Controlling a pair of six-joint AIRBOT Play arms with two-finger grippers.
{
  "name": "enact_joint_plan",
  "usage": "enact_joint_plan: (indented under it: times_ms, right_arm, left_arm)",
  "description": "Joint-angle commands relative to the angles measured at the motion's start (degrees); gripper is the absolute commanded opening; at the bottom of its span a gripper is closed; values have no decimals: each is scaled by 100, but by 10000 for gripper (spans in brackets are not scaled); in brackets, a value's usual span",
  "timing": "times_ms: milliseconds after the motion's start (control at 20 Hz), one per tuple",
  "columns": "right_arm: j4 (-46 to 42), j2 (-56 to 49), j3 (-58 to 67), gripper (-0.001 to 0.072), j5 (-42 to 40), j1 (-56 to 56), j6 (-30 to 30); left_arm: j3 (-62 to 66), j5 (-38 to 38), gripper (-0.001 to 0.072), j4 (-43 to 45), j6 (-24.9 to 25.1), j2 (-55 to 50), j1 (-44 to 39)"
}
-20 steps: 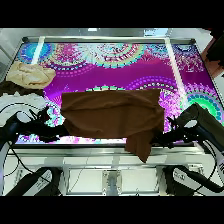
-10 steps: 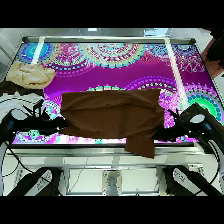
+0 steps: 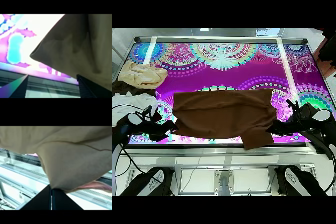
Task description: Fold the shirts.
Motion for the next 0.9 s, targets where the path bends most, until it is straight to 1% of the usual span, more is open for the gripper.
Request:
enact_joint_plan:
  times_ms: [0, 300, 650, 700, 750, 800, 850]
  right_arm:
    - [208, 31, 24, 24, 24, 2, 9]
    - [245, 31, 24, 24, 20, 2, -4]
    - [247, 31, 24, 24, -72, 2, -7]
    - [247, 31, 24, 24, -87, 2, -7]
    - [249, 31, 24, 24, -98, 2, -4]
    - [249, 31, 24, 24, -109, 2, -4]
    - [251, 31, 24, 24, -107, 2, -4]
  left_arm:
    - [-66, 365, 703, -188, -166, -17, 2]
    - [-66, 494, 702, -142, -378, -262, 2]
    - [-66, 542, 701, -168, -398, -533, 2]
    - [-66, 538, 681, -212, -396, -608, 2]
    - [-66, 546, 522, -280, -398, -682, 2]
    - [-66, 575, 380, -363, -396, -728, 2]
    - [-66, 614, 278, -387, -374, -730, 2]
